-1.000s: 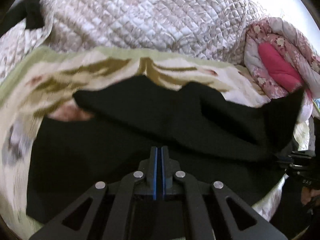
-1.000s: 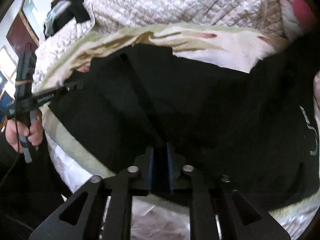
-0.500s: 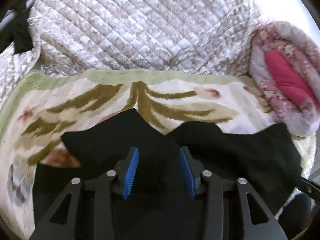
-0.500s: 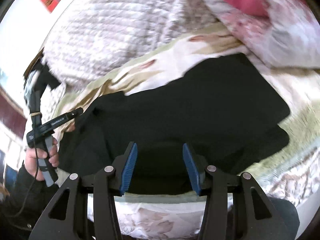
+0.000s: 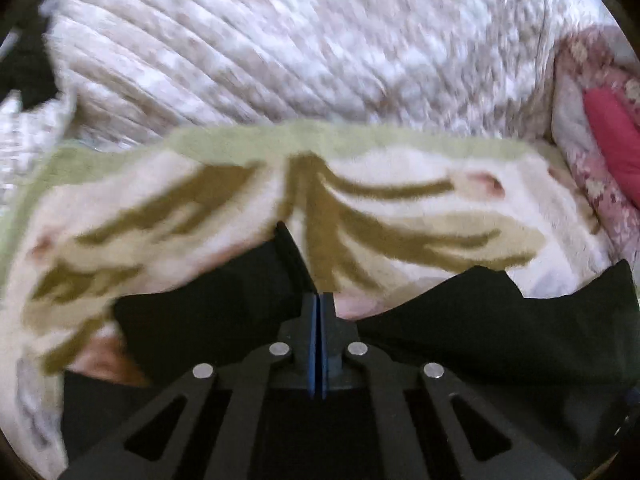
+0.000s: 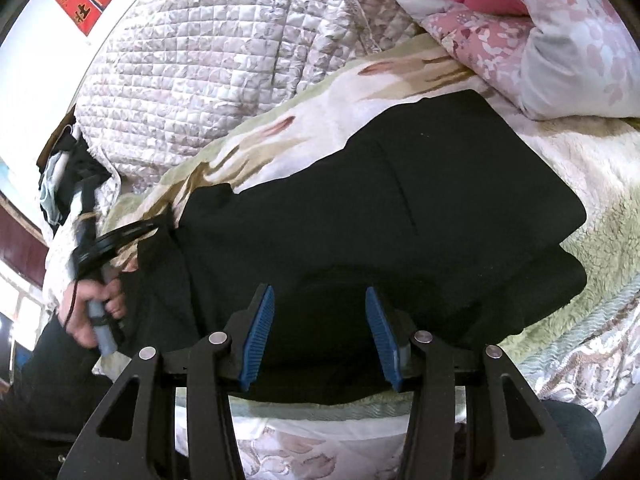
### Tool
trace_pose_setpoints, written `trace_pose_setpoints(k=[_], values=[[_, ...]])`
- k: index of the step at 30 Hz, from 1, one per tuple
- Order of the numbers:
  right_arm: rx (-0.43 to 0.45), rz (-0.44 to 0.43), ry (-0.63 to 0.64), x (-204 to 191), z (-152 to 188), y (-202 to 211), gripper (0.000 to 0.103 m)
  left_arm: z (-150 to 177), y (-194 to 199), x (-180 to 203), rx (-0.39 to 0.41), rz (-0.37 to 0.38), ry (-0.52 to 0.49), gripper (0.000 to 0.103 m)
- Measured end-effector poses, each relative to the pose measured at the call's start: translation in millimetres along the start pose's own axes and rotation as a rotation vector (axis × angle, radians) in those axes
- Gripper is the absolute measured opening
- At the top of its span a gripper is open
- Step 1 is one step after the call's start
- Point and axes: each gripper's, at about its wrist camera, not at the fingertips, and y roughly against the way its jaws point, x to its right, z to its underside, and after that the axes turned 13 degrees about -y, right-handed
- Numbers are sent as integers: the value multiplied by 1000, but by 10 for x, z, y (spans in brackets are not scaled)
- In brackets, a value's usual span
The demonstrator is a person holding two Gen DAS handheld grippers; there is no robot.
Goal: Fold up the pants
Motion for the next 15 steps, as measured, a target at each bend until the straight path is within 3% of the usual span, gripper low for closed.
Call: trace_pose_setpoints(k=[4,7,12,15], values=[[-1,2,-2,-4,6,22,48,382,646,-340,131,-7,123,2],[-7,8,-1,-6,35,42,48,780,1018,-603,172,-12,224,2],[-27,14,-6,-49,96,24,48,1375,1064,-867,94,31,328,4],[-32,20,3,-91,129,42,48,1546,972,-958,56,71,412,5]])
